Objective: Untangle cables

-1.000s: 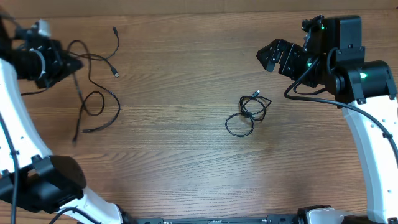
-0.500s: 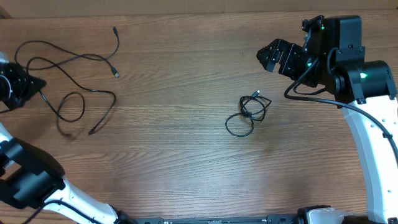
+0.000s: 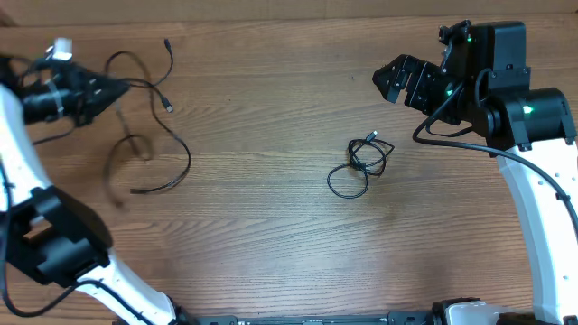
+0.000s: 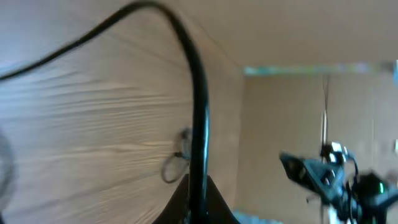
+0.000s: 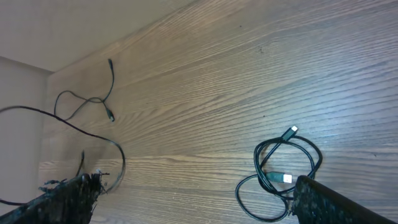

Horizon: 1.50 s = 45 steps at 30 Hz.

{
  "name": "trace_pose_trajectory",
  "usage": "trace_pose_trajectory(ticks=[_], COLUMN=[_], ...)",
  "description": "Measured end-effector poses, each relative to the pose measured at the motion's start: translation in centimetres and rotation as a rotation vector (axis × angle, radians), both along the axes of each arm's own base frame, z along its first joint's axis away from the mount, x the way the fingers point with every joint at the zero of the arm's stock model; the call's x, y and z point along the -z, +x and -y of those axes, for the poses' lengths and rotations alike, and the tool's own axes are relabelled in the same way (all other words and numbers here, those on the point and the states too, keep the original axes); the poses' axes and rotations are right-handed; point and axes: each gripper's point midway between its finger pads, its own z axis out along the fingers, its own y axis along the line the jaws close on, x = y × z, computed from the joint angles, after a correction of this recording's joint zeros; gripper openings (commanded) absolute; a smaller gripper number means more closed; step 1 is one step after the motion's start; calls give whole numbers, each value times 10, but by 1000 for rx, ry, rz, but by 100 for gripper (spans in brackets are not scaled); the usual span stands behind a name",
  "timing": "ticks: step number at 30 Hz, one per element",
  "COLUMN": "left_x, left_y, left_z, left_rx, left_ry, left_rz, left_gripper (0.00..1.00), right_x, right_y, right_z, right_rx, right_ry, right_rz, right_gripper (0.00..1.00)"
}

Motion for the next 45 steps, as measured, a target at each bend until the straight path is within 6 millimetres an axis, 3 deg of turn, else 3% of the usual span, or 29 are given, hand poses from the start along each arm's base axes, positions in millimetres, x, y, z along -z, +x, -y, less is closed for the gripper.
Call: trace_pose_trajectory(ticks=[3,5,8,11,15,19,26,29,33,36,41,45], left_x=[-37,-72,-122,-153,-153,-117,-2,44,95,129,197,225], left_y=[0,-5,-17,-30,-37,-32,-11,-10,-16,-22,-34,-39], left_z=[37,63,84,87,73,52,-8,-48,-121,-158,-189,-205], left_rx=[75,125,157,147,92,28,-87,-167,-310,-373,-410,-414], left_ry=[25,36,37,25,-2,-12,94,124,184,200,209,281], left_rz=[97,186,309,364,298,159,-50,-128,-213,-267,-404,-432], left_gripper=[4,4,4,4,4,4,4,5,4,4,4,4], right_x=[1,1,2,2,2,2,3,5,5,5,6,6], right_y=[-1,-1,-2,-2,-2,-2,-2,-3,-3,-4,-4,-5], right_z=[0,0,0,0,0,0,0,0,0,1,1,1], right_rx=[-2,-2,-2,-2,-2,-2,-2,-2,-2,-2,-2,-4], right_ry=[-2,-3,-3,-4,-4,-4,-4,-6,-5,-6,-6,-8], right_rz=[-4,-5,-9,-12,-13,-14,-15,-25,-26,-28,-29,-33], right_gripper=[100,100,100,100,100,100,100,100,100,100,100,100])
